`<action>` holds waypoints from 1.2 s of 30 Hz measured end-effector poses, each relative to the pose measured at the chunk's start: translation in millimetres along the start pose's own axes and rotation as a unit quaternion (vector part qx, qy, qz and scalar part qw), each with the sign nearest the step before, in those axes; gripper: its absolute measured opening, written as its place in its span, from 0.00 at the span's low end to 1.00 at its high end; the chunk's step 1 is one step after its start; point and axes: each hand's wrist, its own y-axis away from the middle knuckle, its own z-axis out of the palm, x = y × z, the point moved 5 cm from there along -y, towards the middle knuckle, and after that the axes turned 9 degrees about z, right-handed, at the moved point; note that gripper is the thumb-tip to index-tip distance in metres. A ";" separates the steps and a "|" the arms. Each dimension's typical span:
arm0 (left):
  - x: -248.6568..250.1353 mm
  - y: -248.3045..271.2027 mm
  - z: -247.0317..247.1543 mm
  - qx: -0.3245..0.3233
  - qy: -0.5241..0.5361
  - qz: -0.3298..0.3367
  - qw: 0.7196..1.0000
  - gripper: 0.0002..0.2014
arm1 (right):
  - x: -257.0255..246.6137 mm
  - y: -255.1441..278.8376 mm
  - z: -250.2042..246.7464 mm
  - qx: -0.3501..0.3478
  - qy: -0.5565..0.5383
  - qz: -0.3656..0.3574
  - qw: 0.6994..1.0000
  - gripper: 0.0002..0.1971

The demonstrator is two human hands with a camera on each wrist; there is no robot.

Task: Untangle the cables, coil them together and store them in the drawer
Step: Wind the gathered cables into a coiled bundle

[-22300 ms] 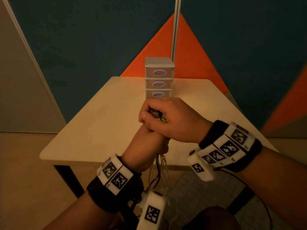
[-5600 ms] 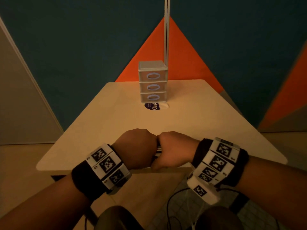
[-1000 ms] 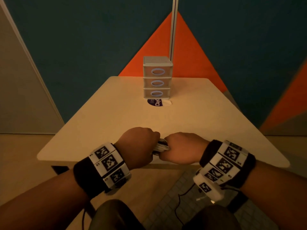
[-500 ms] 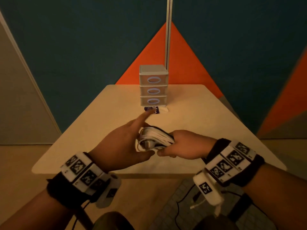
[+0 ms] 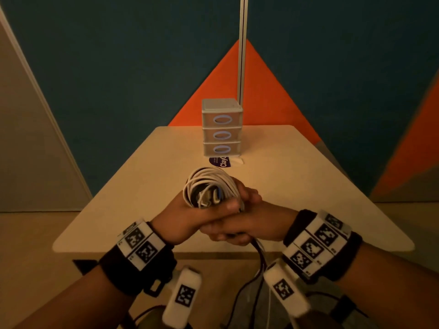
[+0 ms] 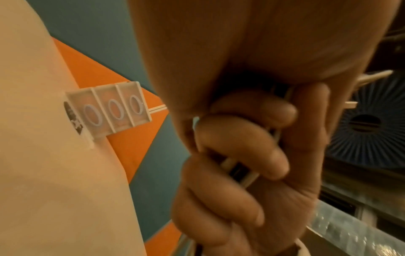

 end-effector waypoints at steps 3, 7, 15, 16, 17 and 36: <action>-1.3 -0.5 -1.5 0.015 -0.045 0.016 0.999 0.07 | -0.4 4.9 -5.4 0.009 0.036 -0.019 0.999 0.01; 2.2 -1.3 -17.0 0.099 -0.022 0.032 0.994 0.04 | 12.7 9.5 -6.8 -0.011 0.092 -0.002 0.996 0.15; 7.8 4.4 -44.4 0.150 0.022 -0.040 0.988 0.07 | 48.2 23.3 -28.5 -0.014 0.017 0.047 0.999 0.17; 9.0 6.3 -46.8 0.134 -0.037 -0.047 0.989 0.09 | 51.0 26.4 -32.3 -0.014 0.013 0.055 0.998 0.17; 11.5 7.4 -49.0 0.108 -0.132 -0.049 0.984 0.10 | 55.4 28.8 -37.2 -0.007 0.013 0.061 0.998 0.18; 1.4 8.7 -56.6 0.159 -0.256 -0.046 0.952 0.06 | 79.4 15.6 -27.8 0.069 0.180 0.093 0.977 0.17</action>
